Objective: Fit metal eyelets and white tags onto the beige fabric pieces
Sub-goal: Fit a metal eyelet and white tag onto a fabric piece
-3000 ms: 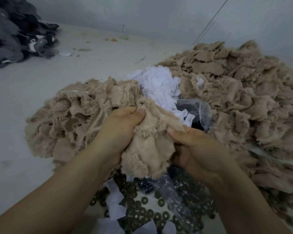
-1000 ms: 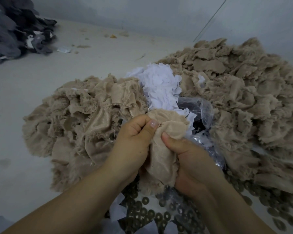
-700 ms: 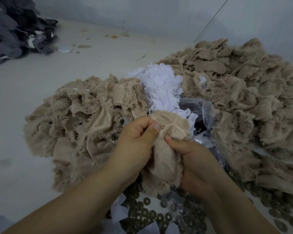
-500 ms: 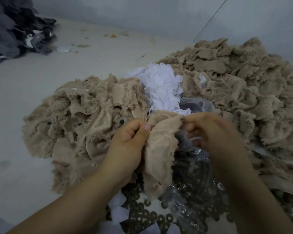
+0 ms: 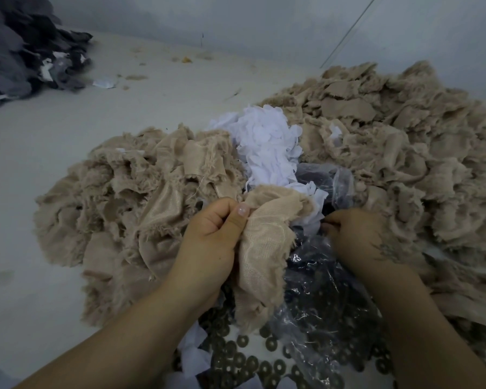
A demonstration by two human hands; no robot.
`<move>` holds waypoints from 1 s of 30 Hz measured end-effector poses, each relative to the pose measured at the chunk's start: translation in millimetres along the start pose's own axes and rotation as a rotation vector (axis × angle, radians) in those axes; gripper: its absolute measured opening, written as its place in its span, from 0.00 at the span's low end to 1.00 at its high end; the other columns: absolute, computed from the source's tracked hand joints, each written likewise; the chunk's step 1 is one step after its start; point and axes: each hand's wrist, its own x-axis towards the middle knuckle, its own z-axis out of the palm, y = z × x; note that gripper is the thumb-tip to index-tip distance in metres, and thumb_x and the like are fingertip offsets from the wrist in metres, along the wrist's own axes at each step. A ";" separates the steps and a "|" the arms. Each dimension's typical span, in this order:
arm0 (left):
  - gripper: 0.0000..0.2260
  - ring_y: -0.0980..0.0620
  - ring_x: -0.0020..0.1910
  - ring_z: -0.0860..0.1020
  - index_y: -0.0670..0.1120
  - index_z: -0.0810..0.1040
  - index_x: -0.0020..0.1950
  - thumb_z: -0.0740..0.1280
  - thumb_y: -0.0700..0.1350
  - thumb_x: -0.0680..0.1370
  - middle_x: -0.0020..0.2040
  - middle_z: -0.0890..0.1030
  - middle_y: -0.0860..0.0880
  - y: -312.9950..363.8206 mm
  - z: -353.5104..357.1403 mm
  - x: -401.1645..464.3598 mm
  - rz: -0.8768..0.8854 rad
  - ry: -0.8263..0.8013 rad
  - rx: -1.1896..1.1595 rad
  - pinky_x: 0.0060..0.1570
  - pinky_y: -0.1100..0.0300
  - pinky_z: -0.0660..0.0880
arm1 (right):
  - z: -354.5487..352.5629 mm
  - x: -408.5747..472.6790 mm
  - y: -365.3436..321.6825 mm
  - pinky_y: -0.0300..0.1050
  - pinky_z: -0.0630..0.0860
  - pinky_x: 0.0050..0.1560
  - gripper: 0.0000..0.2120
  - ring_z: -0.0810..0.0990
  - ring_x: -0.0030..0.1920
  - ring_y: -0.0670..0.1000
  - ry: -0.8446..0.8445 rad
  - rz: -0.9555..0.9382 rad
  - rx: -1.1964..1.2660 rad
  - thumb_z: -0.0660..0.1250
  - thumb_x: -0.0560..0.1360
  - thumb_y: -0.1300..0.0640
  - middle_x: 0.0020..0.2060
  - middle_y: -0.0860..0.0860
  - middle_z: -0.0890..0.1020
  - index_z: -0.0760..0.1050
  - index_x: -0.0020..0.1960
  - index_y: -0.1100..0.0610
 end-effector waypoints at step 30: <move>0.15 0.54 0.31 0.67 0.46 0.77 0.36 0.64 0.50 0.81 0.31 0.70 0.50 -6.8 -2.7 0.8 -0.025 -0.008 -0.007 0.30 0.63 0.67 | 9.8 -8.9 -5.8 0.19 0.69 0.36 0.14 0.78 0.32 0.31 0.081 -0.031 0.460 0.73 0.69 0.71 0.28 0.30 0.79 0.87 0.47 0.54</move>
